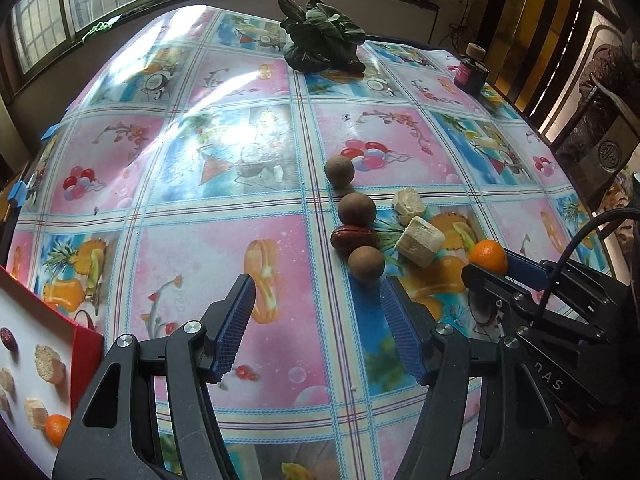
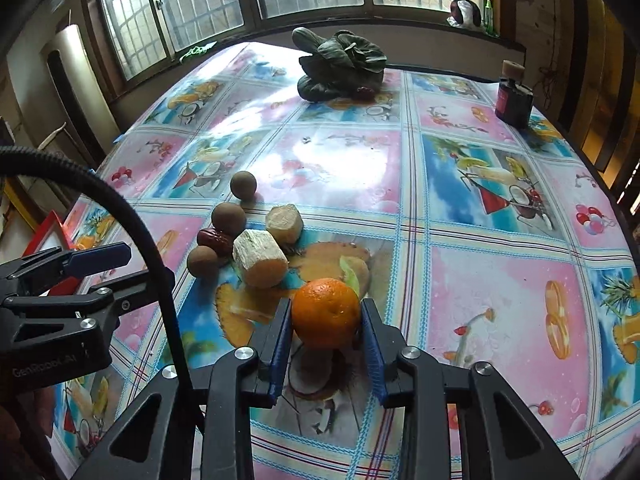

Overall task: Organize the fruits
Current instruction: 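Grasp a kiwi with the left tool while the right tool grasps an orange, then carry the kiwi into the tray with the left tool while the right tool places the orange there, then move both open tools back over the remaining fruit pile, then grasp a red date with the left tool while the right tool grasps a pale bread chunk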

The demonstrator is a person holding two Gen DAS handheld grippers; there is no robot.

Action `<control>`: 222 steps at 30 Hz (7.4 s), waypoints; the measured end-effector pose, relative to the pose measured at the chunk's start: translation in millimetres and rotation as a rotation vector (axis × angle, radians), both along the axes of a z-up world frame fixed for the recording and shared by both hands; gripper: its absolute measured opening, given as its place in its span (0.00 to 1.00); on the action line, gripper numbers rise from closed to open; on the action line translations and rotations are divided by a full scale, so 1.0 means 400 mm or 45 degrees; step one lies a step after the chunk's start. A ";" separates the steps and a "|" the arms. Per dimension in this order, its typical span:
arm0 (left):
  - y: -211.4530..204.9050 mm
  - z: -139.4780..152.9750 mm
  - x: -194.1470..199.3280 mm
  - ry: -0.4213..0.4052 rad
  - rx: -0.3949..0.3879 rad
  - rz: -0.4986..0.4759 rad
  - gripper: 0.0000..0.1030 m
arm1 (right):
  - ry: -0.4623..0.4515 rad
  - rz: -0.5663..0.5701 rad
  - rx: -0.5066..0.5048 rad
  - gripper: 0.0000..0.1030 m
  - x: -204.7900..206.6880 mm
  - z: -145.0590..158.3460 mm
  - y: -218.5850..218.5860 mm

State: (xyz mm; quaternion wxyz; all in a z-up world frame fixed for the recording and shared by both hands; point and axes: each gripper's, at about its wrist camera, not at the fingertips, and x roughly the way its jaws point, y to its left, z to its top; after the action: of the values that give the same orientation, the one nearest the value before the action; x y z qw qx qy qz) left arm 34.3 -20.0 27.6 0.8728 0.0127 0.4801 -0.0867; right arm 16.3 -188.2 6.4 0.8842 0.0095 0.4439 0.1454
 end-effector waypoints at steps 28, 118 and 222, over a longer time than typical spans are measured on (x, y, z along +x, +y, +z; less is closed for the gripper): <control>0.036 0.017 -0.041 -0.034 -0.012 -0.064 0.20 | -0.015 0.065 0.096 0.31 -0.023 0.022 -0.008; 0.582 0.147 -0.279 -0.222 0.147 0.643 0.64 | -0.097 0.702 0.211 0.42 -0.237 0.145 0.575; 0.333 0.096 -0.198 -0.135 0.073 0.304 0.32 | -0.079 0.352 0.178 0.27 -0.122 0.121 0.261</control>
State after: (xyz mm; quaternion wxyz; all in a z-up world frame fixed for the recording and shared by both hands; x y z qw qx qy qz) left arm -44.7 113.1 66.2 0.9004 -0.0150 0.4335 0.0323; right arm -32.5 -83.8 54.6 0.8662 0.0054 0.4023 0.2964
